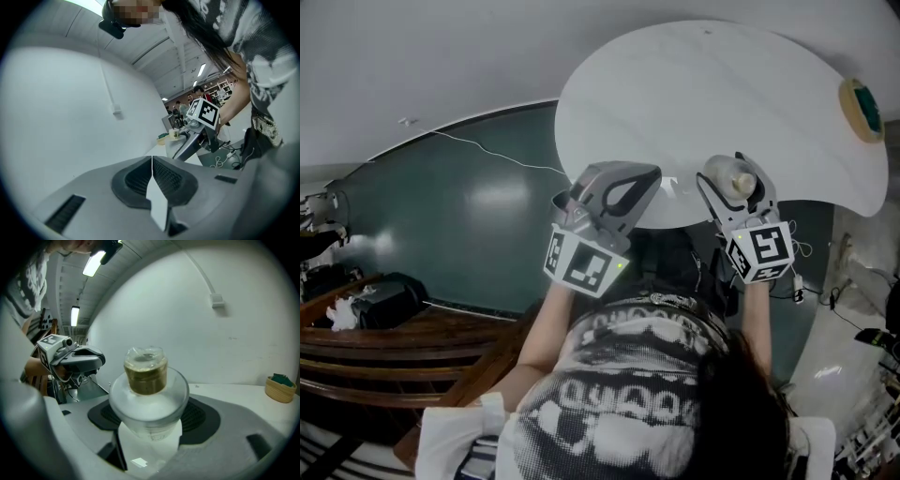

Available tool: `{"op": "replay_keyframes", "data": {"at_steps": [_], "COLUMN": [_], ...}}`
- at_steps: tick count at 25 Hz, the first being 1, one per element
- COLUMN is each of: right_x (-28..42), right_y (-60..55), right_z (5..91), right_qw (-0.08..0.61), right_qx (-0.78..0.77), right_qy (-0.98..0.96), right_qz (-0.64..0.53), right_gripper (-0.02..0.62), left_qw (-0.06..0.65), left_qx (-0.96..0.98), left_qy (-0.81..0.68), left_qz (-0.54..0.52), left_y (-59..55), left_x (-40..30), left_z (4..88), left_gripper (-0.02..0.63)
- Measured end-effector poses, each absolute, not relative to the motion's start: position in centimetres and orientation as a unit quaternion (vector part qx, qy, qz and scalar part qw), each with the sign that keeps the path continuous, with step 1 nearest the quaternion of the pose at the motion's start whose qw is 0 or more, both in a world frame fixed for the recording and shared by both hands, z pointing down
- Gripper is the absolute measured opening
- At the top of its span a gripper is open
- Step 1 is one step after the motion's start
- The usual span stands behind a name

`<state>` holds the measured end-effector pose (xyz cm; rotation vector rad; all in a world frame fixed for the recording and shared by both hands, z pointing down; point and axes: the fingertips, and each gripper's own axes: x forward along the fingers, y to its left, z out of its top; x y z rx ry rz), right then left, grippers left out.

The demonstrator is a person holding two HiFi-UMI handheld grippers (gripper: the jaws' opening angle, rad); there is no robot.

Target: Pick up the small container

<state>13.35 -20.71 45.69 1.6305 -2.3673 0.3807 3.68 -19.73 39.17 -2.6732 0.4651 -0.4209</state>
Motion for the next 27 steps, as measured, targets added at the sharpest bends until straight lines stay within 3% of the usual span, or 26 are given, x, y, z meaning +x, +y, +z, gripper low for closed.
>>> {"op": "replay_keyframes", "data": {"at_steps": [27], "right_x": [13.08], "right_y": [-21.46], "right_z": [45.68], "right_qw": [0.115], "right_qx": [0.557], "right_qy": [-0.812], "right_qz": [0.129], "right_gripper": [0.336], "left_qw": [0.196], "left_qx": [-0.954], "left_qy": [0.174], "left_qz": [-0.148], "left_y": [-20.22], "left_x": [3.33], "left_z": [39.05], "left_gripper": [0.006]}}
